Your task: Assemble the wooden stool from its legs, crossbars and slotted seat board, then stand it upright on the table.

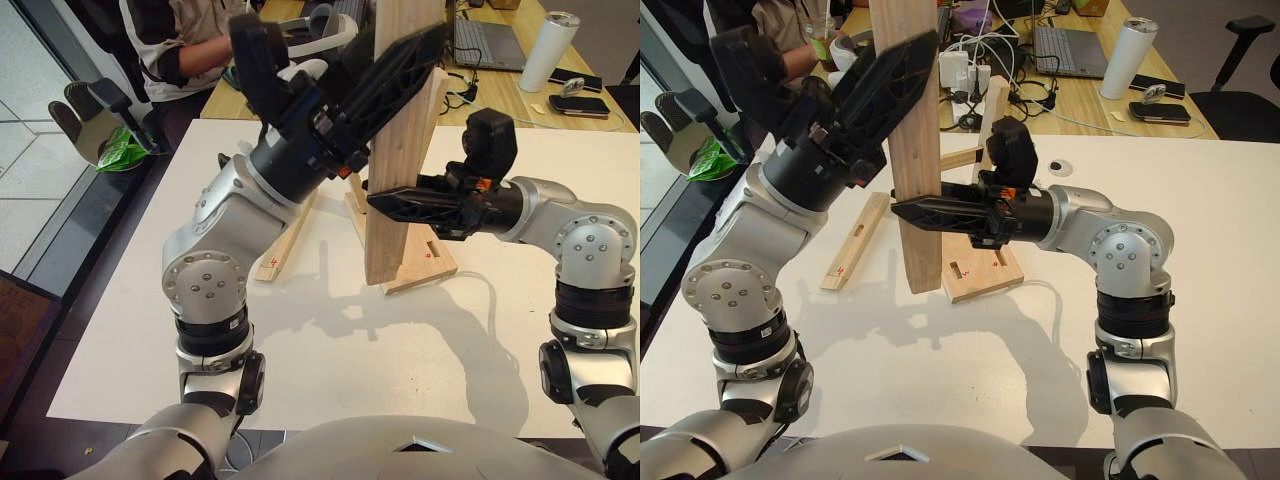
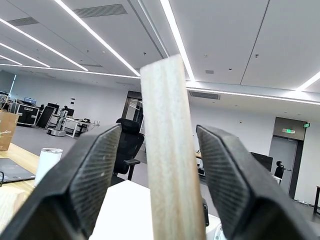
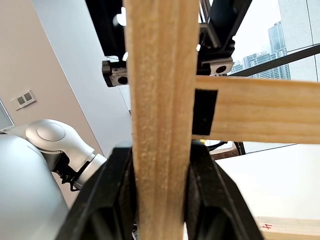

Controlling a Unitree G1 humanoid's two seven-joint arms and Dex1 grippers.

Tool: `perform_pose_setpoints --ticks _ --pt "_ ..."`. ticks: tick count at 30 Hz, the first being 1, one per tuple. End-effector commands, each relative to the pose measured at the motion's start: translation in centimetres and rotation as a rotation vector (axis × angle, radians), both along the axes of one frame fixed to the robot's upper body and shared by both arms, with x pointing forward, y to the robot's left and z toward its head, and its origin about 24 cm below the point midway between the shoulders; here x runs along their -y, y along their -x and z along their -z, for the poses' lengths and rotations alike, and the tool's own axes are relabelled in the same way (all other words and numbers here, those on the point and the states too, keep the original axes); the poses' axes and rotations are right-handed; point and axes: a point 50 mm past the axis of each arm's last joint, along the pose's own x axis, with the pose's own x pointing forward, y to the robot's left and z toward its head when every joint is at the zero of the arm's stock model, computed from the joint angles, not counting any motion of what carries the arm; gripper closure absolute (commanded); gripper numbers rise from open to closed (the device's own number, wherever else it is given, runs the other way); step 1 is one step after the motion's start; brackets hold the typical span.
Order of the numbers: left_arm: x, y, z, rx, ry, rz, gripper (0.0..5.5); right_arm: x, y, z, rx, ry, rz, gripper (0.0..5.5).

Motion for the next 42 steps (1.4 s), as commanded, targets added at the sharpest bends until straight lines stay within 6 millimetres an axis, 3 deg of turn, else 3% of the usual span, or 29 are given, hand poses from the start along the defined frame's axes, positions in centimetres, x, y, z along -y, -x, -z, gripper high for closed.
perform_pose_setpoints --ticks 1,7,10,15,21,25,28,33,42 --pt "-0.6 -0.9 -0.5 -0.004 0.009 -0.078 2.21 0.1 -0.4 0.1 0.030 0.027 0.057 4.50" --pt "-4.1 -3.7 -1.1 -0.082 0.032 -0.389 2.21 -0.1 -2.2 1.2 0.104 0.120 0.295 4.50" --pt "-5.7 -3.7 -1.3 -0.097 0.000 -0.523 2.21 -0.8 -2.2 0.8 0.211 0.165 0.428 4.50" --pt "-6.3 -3.6 -2.1 -0.147 -0.012 -0.636 2.21 -2.3 -2.4 -0.1 0.454 0.265 0.725 4.50" --pt "-4.5 -2.8 -3.2 -0.082 -0.020 -0.583 2.21 -2.7 -4.2 0.1 0.721 0.390 1.087 4.50" --pt "-3.9 -3.1 -2.4 -0.195 0.020 -0.582 2.21 -2.3 -5.6 0.4 0.846 0.465 1.260 4.50" --pt "-2.4 -3.0 -2.1 -0.302 0.070 -0.557 2.21 -2.1 -6.7 0.6 0.939 0.529 1.352 4.50" --pt "-0.3 -2.9 -1.9 -0.427 0.118 -0.519 2.21 -2.3 -7.9 0.9 1.055 0.587 1.410 4.50" --pt "1.3 -3.2 -1.8 -0.454 0.048 -0.554 2.21 -3.3 -8.2 1.3 1.174 0.616 1.395 4.50"
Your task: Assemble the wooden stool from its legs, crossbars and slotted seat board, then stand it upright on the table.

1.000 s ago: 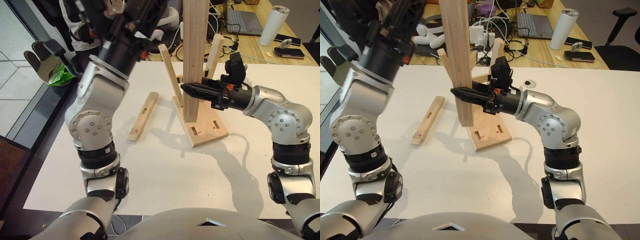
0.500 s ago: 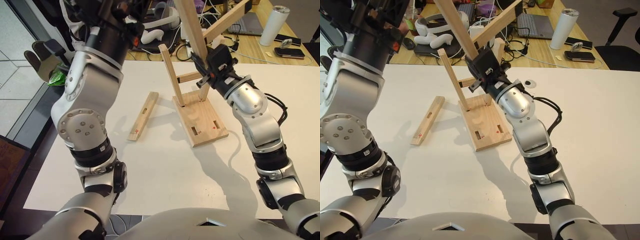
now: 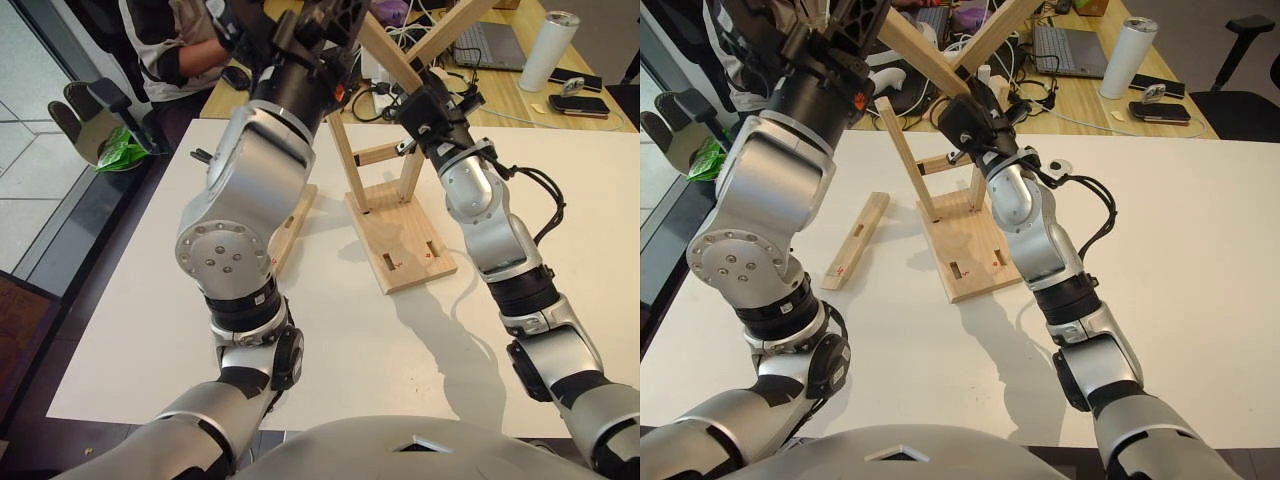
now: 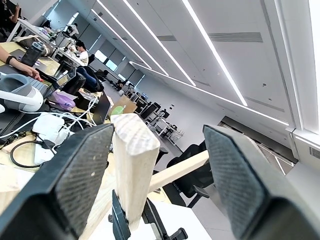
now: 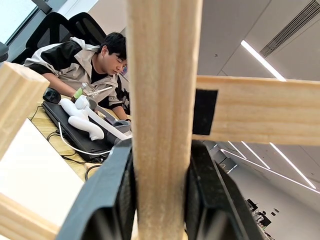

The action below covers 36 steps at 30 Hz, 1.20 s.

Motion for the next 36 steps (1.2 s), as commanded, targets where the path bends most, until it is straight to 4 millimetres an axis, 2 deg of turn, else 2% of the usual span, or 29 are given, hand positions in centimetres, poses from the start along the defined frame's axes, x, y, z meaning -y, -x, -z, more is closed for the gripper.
perform_pose_setpoints --ticks 1,8,18,28,32,36 --pt "1.0 -0.2 0.2 -0.031 -0.066 -0.002 2.21 -1.0 0.0 -0.9 0.057 0.025 -0.028 4.50" --pt "1.5 -0.9 1.5 -0.131 -0.069 -0.037 2.21 -0.6 -0.1 -1.3 0.107 0.042 -0.003 4.50" --pt "0.9 -1.6 1.6 -0.197 -0.001 -0.115 2.21 -2.1 1.2 -0.9 0.213 0.133 -0.054 4.50" --pt "-0.1 -1.8 1.5 -0.187 0.074 -0.198 3.57 -1.8 1.3 -0.7 0.311 0.222 0.000 4.50" --pt "-0.1 -1.8 1.4 -0.215 0.135 -0.183 4.12 -1.9 1.2 0.2 0.353 0.291 0.021 4.50" --pt "0.2 -1.9 1.3 -0.230 0.168 -0.164 4.24 -2.2 1.2 0.7 0.371 0.307 0.025 4.50"
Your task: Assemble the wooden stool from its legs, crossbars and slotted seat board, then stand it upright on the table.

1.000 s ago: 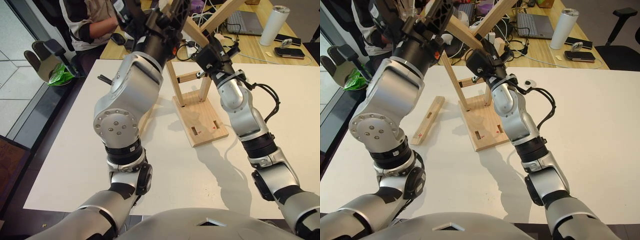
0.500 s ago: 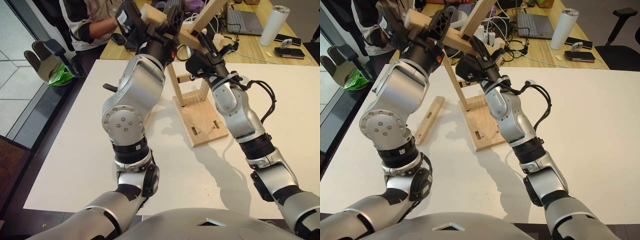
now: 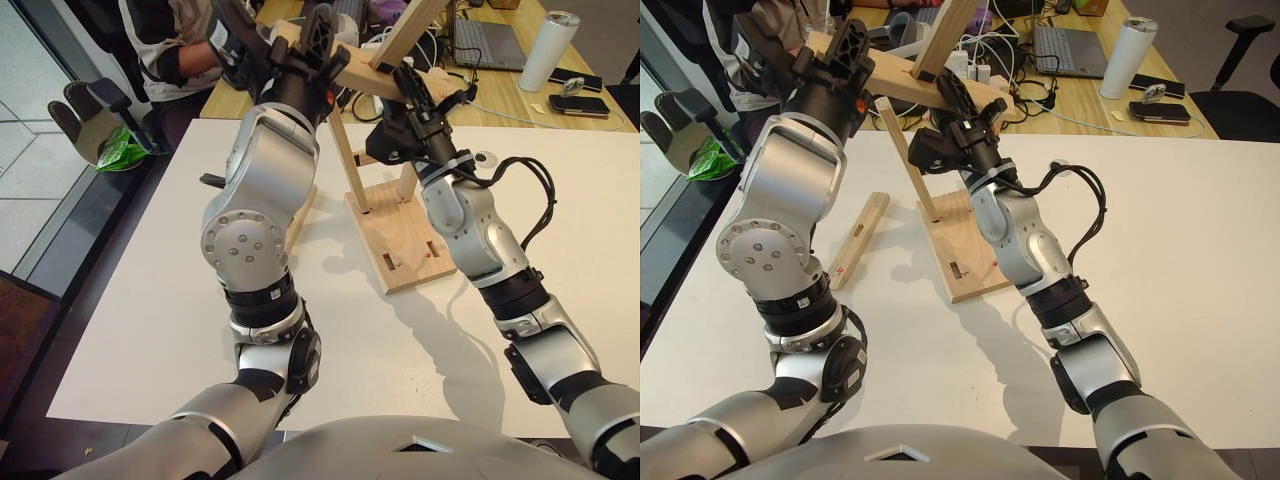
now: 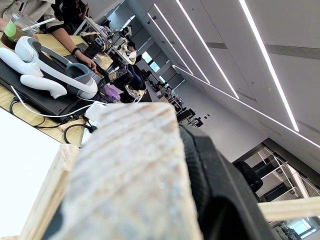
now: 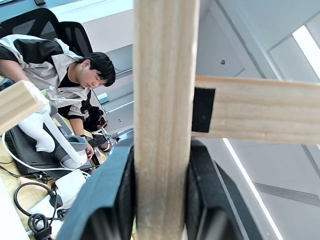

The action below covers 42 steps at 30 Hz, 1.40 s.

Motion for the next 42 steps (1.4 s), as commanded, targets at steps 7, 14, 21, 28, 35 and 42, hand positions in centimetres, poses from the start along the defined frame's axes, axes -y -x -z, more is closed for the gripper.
perform_pose_setpoints --ticks 7,14,21,28,35,42 --pt "0.9 0.0 -0.6 -0.012 0.082 0.014 4.28 -0.2 0.0 0.9 0.006 0.009 0.003 4.13" --pt "0.8 0.0 -0.7 -0.007 0.088 0.016 4.48 0.2 -0.2 1.7 -0.094 0.001 0.005 2.84" --pt "-2.1 -0.7 -1.5 0.054 0.020 -0.068 4.48 2.2 3.8 3.9 -0.393 -0.111 -0.137 1.66" --pt "-4.6 -0.9 -2.5 0.125 -0.075 -0.137 4.48 4.7 8.4 3.1 -0.684 -0.183 -0.382 0.56" --pt "-5.0 1.2 -2.2 0.262 -0.400 0.151 4.48 10.0 10.8 6.5 -1.302 -0.067 -0.409 0.47" --pt "-4.6 2.9 -1.0 0.268 -0.576 0.338 4.48 10.1 10.9 9.7 -1.427 0.342 -0.409 0.47"
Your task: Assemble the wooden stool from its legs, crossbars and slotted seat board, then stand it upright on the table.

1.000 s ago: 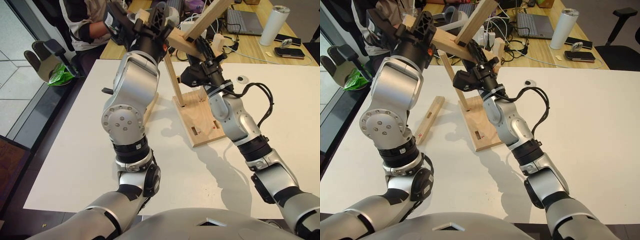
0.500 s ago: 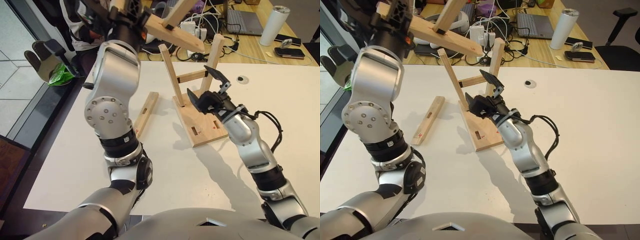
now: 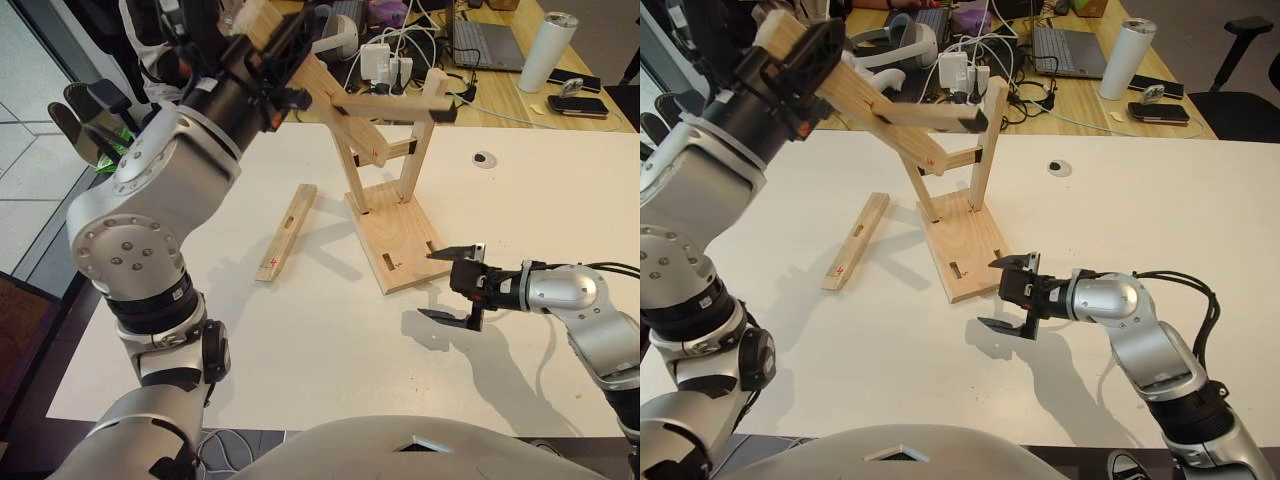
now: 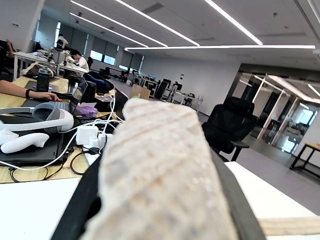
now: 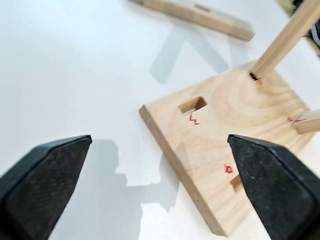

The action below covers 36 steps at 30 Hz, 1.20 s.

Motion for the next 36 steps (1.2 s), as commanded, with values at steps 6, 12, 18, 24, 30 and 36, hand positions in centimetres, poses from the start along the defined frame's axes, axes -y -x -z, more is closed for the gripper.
perform_pose_setpoints --ticks 6,12,18,24,30,36 --pt "0.4 1.0 0.1 0.019 -0.104 0.055 4.48 -2.3 -4.9 3.2 0.266 0.265 -0.012 0.47" --pt "0.7 0.6 0.6 -0.002 -0.168 0.013 4.48 -7.6 -6.7 4.5 0.287 0.125 0.147 0.47" --pt "0.0 -0.8 1.6 -0.078 -0.156 -0.080 4.48 -9.5 -5.2 3.7 0.138 -0.021 0.203 0.47" --pt "-0.5 -1.4 3.8 -0.189 -0.115 -0.253 4.48 -3.5 -5.7 0.6 0.023 -0.101 0.382 0.47" --pt "0.1 -1.8 6.4 -0.280 -0.281 -0.342 4.48 -0.9 -7.5 2.9 -0.261 -0.258 0.824 0.47" --pt "0.2 -1.9 6.2 -0.281 -0.265 -0.331 4.48 -4.4 -5.6 4.3 -0.536 -0.345 0.801 0.47"
